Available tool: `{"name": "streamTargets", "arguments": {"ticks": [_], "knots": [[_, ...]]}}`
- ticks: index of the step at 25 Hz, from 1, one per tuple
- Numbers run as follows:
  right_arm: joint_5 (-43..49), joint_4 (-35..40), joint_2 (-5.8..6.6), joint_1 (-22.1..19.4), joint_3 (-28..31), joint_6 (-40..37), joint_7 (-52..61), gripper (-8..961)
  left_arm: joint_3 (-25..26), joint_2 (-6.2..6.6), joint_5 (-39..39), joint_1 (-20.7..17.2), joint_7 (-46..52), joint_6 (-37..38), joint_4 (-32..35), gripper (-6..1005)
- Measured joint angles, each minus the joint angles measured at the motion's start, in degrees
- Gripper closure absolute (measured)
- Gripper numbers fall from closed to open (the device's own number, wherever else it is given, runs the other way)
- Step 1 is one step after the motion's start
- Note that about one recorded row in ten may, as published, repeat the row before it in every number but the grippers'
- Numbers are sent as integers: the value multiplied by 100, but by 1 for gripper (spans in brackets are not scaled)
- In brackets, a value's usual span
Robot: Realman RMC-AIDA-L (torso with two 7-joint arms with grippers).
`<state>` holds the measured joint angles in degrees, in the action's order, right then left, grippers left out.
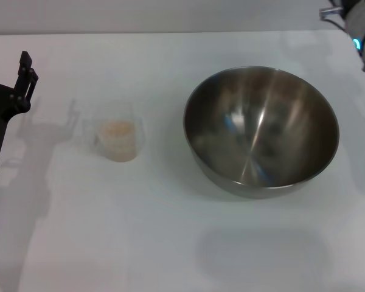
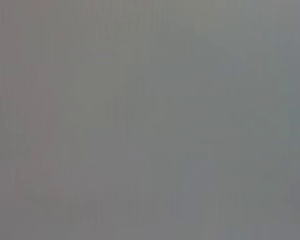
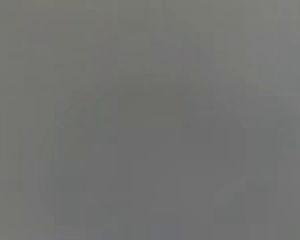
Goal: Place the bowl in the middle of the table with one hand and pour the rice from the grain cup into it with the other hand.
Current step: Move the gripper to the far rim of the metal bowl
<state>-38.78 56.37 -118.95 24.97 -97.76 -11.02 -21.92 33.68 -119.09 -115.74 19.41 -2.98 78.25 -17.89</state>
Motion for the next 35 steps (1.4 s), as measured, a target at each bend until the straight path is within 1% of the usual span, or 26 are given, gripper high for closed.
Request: {"name": "streamTargets", "arguments": {"ticks": [1,2,7,8,9,10,11,14,15,16,17,19,20,21,25,27,33,35], "knots": [[0,0,0,0,0,0,0,248,2,0,0,2,0,-5,5,261],[9,252,1,-16,101,443,-6,249,4,0,0,2,-1,-10,7,261],[-11,1527,-1,-41,792,3137,-9,255,7,6,2,2,-3,-13,9,261],[-12,1706,-1,-32,892,3519,-9,256,7,9,5,2,-3,-10,9,261],[-12,1944,0,-10,1038,4067,-9,258,7,9,5,2,-4,-6,9,261],[3,2372,9,71,1370,5240,-7,259,10,12,7,3,-5,0,8,261],[3,2372,9,71,1370,5240,-7,260,10,12,7,3,-5,0,8,261],[17,2803,24,364,1979,6851,16,264,17,17,8,16,-8,-1,8,260],[31,2930,38,620,2464,7830,16,265,20,18,9,19,-11,-3,12,260],[31,2930,38,620,2464,7830,16,266,21,18,9,23,-12,-4,16,260],[68,2952,54,749,2693,8259,20,267,24,20,9,23,-14,-4,18,260],[207,2960,99,977,3059,8878,39,270,40,24,8,24,-15,-8,29,260],[442,2911,155,1171,3277,9367,54,271,71,24,8,25,-16,-12,53,260],[442,2911,155,1171,3277,9367,54,272,71,24,8,25,-16,-12,53,260],[890,2579,279,1501,3415,9920,44,277,94,20,8,28,-14,-8,64,260],[1044,2370,314,1615,3420,10070,5,279,94,20,8,28,-14,-5,66,260],[1137,1915,328,1716,3375,10185,-52,286,94,17,7,37,-11,-6,77,261],[1193,1761,311,1716,3371,10153,-65,289,95,17,8,37,-11,-9,81,261]]}}
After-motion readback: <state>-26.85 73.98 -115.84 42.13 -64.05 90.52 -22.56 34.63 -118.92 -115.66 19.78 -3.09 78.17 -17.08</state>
